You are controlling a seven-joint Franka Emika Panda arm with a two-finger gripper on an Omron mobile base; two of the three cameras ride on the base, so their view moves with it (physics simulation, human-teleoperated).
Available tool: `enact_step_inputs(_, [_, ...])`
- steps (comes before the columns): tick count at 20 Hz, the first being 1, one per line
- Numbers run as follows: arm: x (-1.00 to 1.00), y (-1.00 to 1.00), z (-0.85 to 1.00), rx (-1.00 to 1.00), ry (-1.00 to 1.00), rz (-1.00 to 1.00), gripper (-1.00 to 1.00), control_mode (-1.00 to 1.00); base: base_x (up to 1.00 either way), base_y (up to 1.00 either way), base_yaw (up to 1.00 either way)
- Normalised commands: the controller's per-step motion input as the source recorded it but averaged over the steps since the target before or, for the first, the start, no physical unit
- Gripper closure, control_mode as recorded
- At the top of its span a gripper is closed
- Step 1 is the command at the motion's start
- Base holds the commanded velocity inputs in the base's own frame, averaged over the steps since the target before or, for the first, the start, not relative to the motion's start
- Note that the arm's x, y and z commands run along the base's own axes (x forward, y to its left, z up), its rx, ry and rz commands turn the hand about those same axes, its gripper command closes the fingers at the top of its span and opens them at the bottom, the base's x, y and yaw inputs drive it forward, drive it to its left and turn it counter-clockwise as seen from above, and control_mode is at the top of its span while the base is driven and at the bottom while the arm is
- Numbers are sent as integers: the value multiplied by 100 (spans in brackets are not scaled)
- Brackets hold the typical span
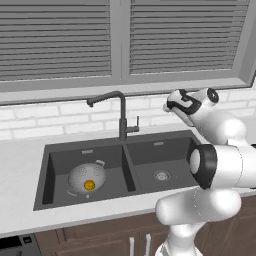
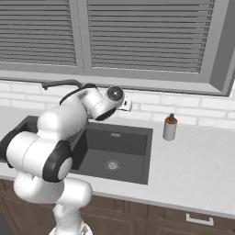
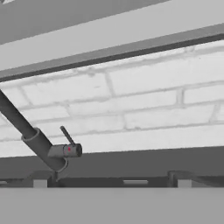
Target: Put the colander in the sink, put the mango in the colander, and turn on the sink faucet and pour water over the colander.
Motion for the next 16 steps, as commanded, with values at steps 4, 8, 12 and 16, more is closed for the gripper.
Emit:
enact_step_inputs(4, [44,-25,-54,-4,-24,0,-100,-100,0,0,0])
enact_step_inputs(8, [33,-14,-35,-1,-31,0,-100,-100,0,0,0])
enact_step_inputs(12, [13,0,-31,-3,-29,3,-100,-100,0,0,0])
enact_step_inputs(16, [0,0,-8,-3,-23,6,-100,-100,0,0,0])
